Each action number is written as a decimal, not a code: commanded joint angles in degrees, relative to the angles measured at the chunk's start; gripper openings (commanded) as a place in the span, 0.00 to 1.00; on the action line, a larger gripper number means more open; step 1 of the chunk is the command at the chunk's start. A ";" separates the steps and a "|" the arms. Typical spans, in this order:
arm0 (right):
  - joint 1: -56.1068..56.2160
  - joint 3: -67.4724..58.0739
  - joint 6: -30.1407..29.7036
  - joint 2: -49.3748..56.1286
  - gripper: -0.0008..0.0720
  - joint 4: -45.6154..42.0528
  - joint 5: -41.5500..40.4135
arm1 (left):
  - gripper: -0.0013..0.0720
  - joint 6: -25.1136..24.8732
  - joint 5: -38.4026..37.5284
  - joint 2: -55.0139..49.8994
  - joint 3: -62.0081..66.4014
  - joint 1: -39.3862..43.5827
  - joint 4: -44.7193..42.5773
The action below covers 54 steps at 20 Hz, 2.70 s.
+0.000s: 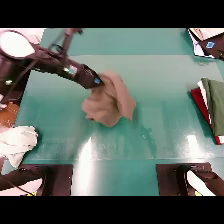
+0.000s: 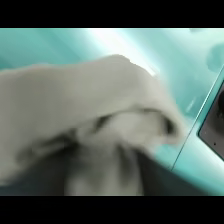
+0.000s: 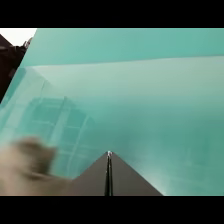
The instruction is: Fold the shirts.
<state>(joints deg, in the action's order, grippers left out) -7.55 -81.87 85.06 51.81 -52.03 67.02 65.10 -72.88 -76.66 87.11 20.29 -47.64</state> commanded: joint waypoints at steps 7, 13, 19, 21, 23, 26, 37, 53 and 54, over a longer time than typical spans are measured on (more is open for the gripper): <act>0.00 -0.02 -0.02 -0.04 0.04 -0.22 1.70 | 0.82 3.78 -9.90 0.68 -14.29 -15.98 -2.64; 0.02 -0.02 -0.02 0.09 0.04 -0.20 1.79 | 0.82 -2.86 6.47 4.31 -42.12 -16.57 7.19; 0.02 -0.02 -0.02 0.09 0.04 -0.20 2.86 | 0.67 -2.89 19.47 1.81 -45.81 -16.57 17.33; 0.02 -0.02 -0.02 0.28 0.04 -0.20 3.72 | 0.67 -5.20 20.92 0.70 -45.79 -16.41 22.03; 0.02 0.46 -0.02 0.63 0.04 -0.15 5.03 | 0.67 -6.25 21.79 0.26 -45.79 -15.50 24.55; 0.04 3.37 0.00 0.61 0.04 0.00 5.18 | 0.67 -6.64 24.20 0.24 -45.79 -12.04 24.52; 9.77 21.59 -0.04 0.68 0.43 -0.09 0.70 | 0.05 -6.64 3.30 1.53 -25.64 -14.27 19.85; 31.85 29.16 -1.14 21.81 0.04 2.43 -24.41 | 0.06 -5.20 -8.39 1.62 -15.41 -14.43 13.70; 30.93 27.69 -1.11 20.50 0.04 0.79 -23.93 | 0.06 -5.09 -10.01 1.62 -14.53 -15.02 13.70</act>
<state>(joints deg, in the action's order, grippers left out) 24.10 -51.70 84.71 72.69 -48.71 43.97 59.11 -79.85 -75.09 71.70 5.87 -33.26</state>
